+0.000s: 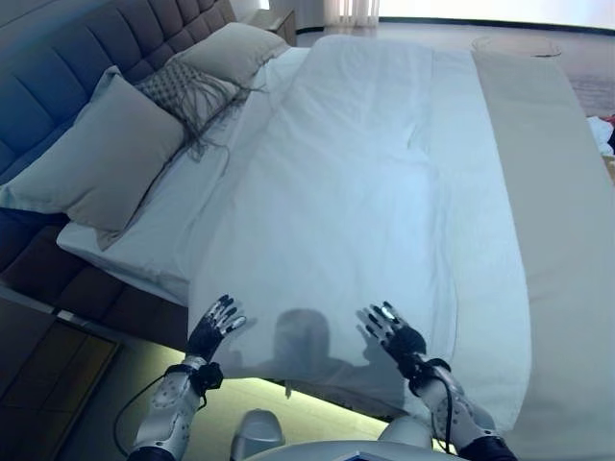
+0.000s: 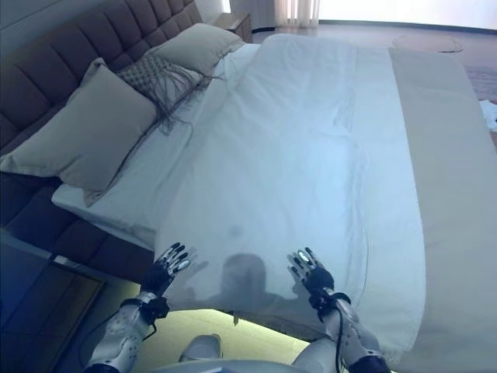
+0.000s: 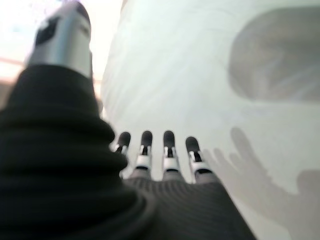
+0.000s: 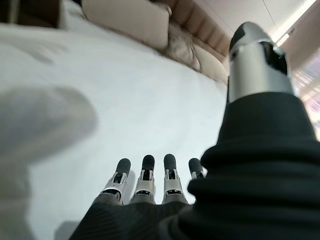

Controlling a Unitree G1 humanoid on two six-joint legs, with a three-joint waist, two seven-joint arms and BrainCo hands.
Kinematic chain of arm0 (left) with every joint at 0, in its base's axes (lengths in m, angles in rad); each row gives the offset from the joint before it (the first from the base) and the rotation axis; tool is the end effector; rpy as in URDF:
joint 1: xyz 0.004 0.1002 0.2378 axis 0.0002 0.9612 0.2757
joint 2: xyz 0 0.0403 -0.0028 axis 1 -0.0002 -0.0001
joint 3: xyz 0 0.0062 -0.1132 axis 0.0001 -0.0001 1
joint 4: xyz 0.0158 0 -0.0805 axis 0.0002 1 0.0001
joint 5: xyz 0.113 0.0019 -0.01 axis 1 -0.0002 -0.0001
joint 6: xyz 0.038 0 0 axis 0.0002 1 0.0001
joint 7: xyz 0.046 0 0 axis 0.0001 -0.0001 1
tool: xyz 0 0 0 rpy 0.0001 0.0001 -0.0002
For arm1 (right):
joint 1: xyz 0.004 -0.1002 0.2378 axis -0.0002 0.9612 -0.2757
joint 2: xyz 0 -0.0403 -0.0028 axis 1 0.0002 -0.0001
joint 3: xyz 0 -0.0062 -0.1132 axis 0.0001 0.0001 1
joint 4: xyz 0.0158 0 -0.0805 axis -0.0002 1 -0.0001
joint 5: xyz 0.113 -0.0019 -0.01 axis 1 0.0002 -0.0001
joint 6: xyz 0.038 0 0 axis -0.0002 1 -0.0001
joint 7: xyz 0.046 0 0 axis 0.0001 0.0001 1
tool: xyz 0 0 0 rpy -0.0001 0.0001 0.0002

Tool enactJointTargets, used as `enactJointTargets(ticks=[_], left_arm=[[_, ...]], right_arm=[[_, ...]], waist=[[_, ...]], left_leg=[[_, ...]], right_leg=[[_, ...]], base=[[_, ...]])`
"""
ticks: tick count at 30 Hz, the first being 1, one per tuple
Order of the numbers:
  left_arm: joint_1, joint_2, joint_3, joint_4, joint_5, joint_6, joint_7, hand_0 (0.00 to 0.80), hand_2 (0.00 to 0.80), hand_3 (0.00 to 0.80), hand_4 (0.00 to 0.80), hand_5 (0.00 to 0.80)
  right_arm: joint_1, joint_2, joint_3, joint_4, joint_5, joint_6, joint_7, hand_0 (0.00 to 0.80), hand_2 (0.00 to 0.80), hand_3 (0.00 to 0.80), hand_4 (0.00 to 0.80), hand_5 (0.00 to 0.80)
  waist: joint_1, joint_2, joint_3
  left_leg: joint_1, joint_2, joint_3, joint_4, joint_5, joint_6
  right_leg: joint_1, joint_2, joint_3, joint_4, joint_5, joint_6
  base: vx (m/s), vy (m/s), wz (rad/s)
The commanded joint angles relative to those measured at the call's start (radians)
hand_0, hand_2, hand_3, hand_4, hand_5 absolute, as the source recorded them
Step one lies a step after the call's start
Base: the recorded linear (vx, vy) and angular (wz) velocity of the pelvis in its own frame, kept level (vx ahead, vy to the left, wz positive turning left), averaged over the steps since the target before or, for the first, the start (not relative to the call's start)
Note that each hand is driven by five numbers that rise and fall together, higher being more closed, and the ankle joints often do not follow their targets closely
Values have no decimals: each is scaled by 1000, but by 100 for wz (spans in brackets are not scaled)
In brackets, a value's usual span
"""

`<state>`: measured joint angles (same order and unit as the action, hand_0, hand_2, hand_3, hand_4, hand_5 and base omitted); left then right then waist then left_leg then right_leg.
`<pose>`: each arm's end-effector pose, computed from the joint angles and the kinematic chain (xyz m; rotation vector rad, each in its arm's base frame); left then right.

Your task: Make the bed neatly

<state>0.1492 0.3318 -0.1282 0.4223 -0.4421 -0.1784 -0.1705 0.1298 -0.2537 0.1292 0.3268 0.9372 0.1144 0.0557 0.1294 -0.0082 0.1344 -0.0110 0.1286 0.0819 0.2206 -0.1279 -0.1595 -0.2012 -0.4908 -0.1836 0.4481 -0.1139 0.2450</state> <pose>0.1515 0.2251 -0.0552 -0.1127 0.3937 -0.0726 0.1617 -0.1935 -0.0532 0.6843 0.5478 -0.0644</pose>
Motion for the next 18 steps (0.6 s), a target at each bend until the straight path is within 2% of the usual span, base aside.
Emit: enactJointTargets(ticks=[1,3,4,5,6,8,10,12,14,15,18], left_arm=[[-27,64,18,-111,120,-32,32,0,0,0,0,0],[-22,70,-1,-119,145,-42,62,0,0,0,0,0],[-26,74,-9,-120,140,-41,73,0,0,0,0,0],[-38,79,-23,-115,117,-38,80,0,0,0,0,0],[-47,79,-36,-105,109,-42,89,0,0,0,0,0],[-67,78,-64,-83,113,-51,117,0,0,0,0,0],[-86,78,-84,-69,139,-57,162,0,0,0,0,0],[-123,71,-93,-50,166,-41,188,0,0,0,0,0],[-154,59,-99,-39,195,-31,193,0,0,0,0,0],[-165,57,-104,-41,211,-27,201,0,0,0,0,0],[-191,55,-118,-38,276,-12,251,0,0,0,0,0]], right_arm=[[-22,54,-45,-77,73,-29,9,0,0,0,0,0],[-12,66,-50,-79,88,-3,15,0,0,0,0,0],[-6,71,-50,-78,82,6,19,0,0,0,0,0],[8,77,-47,-75,75,-3,35,0,0,0,0,0],[17,79,-39,-74,79,-17,50,0,0,0,0,0],[32,76,-20,-83,98,-43,57,0,0,0,0,0],[32,71,-6,-93,116,-44,47,0,0,0,0,0],[38,82,2,-84,127,-60,47,0,0,0,0,0],[40,84,6,-66,135,-79,45,0,0,0,0,0],[37,80,8,-57,139,-80,47,0,0,0,0,0],[9,68,18,-29,132,-71,31,0,0,0,0,0]], waist=[[18,-42,20],[-3,-29,15],[-13,-16,15],[-28,-2,9],[-39,6,0],[-48,14,-17],[-48,14,-24],[-53,0,-22],[-66,-14,-19],[-72,-18,-16],[-69,-15,-4]], left_leg=[[-61,-49,-12,53,-5,120],[-53,-77,16,20,-2,149],[-55,-83,21,13,1,163],[-69,-95,19,9,14,186],[-76,-104,18,0,28,201],[-76,-125,16,-35,60,218],[-73,-143,22,-60,82,236],[-65,-160,13,-68,87,237],[-48,-163,10,-81,86,225],[-40,-161,15,-84,81,217],[-55,-131,27,-55,81,191]], right_leg=[[89,-85,-26,-251,408,17],[51,-75,3,-223,439,17],[30,-56,36,-166,420,10],[13,-19,71,-90,371,-8],[8,14,74,-41,327,-23],[15,89,36,29,267,-54],[-11,127,5,112,260,-64],[-19,148,4,68,270,-74],[1,165,4,-84,286,-81],[3,169,-4,-131,293,-78],[31,199,-39,-202,237,-84]], base=[[19,311,0],[-49,322,-7],[-97,341,-18],[-99,335,-8],[-80,296,4],[-30,215,18],[-6,65,5],[33,-142,-8],[100,-258,-8],[110,-274,-21],[22,-209,-10]])
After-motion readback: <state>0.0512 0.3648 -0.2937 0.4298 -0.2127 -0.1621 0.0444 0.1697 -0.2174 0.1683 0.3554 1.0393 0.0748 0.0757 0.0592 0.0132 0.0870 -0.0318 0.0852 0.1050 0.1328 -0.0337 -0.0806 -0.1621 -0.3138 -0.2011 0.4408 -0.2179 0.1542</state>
